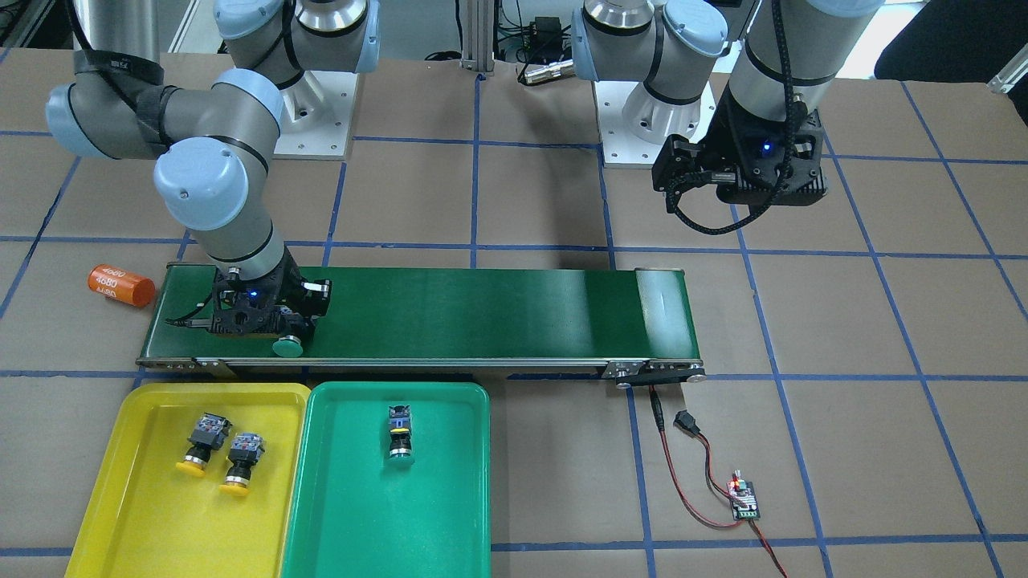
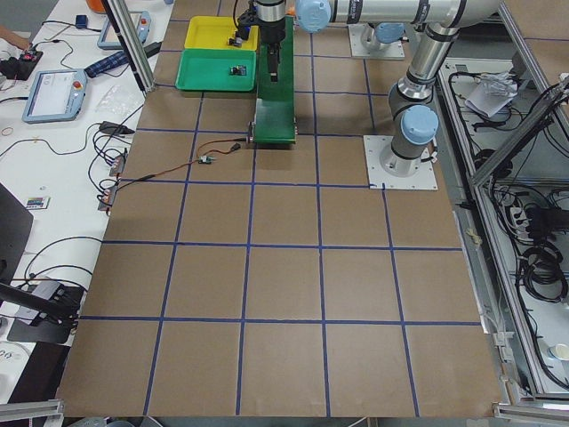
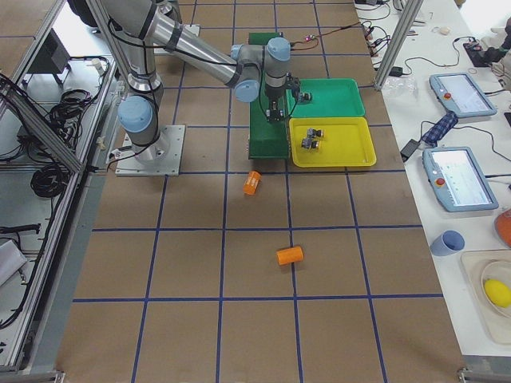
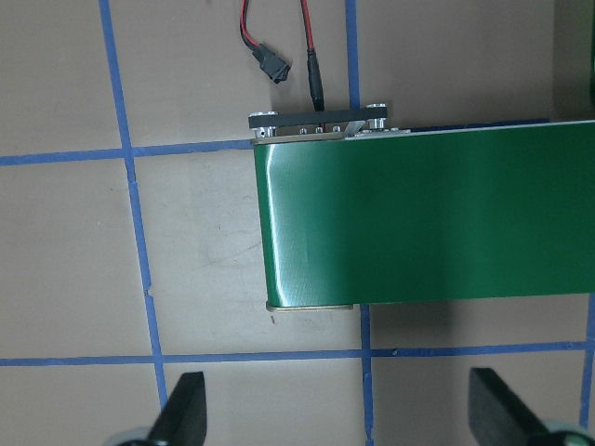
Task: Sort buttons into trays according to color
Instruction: 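Grasp the green button at the belt's end with the right gripper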
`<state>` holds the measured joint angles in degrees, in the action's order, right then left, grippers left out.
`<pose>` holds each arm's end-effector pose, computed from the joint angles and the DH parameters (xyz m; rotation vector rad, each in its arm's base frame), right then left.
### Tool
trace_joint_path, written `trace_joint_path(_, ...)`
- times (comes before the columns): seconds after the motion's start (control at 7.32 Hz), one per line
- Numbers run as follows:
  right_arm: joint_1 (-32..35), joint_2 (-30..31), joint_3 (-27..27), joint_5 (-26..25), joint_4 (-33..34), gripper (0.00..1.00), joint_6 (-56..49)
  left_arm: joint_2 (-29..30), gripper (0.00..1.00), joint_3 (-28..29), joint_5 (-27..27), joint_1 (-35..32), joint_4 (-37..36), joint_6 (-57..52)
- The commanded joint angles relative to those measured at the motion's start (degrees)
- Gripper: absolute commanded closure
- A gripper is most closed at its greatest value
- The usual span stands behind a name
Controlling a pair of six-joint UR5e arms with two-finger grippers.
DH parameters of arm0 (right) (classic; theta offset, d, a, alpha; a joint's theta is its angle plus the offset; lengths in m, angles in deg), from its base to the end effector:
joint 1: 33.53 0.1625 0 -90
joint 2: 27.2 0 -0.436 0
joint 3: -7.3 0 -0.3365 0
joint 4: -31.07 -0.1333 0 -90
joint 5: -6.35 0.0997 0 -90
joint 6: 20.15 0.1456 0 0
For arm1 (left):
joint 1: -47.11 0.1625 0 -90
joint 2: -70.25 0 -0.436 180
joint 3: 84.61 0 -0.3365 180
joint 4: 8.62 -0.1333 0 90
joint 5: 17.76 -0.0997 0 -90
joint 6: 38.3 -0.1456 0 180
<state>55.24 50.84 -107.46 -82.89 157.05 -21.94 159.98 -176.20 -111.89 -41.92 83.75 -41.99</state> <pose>0.1254 -0.4607 0.2410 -0.0152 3.1279 0.0196 -0.1156 -0.4265 0.4394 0.0764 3.0695 0.1033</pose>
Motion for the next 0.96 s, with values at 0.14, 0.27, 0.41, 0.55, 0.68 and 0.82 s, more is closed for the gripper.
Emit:
trace_joint_path(0.14,0.00,0.00,0.59,0.47,0.40,0.90,2.32,-0.08,0.00,0.00,0.00,0.00,0.00,0.00)
trace_joint_path(0.27,0.09,-0.70,3.12,1.00,1.45,0.90,2.41,0.00,0.00,0.00,0.00,0.00,0.00,0.00)
trace_joint_path(0.41,0.09,-4.19,7.84,0.83,1.64,0.89,2.75,-0.08,0.00,0.00,0.00,0.00,0.00,0.00)
trace_joint_path(0.55,0.26,-8.83,12.93,1.00,2.68,0.78,1.80,0.00,0.00,-0.09,0.00,0.00,0.00,0.00)
trace_joint_path(0.68,2.27,-12.27,16.81,2.05,6.35,0.60,1.36,-0.08,0.00,0.00,0.00,0.00,0.00,0.00)
trace_joint_path(0.82,5.42,-14.48,18.68,2.06,10.91,0.60,1.35,0.00,0.00,0.00,0.00,0.00,0.00,0.00)
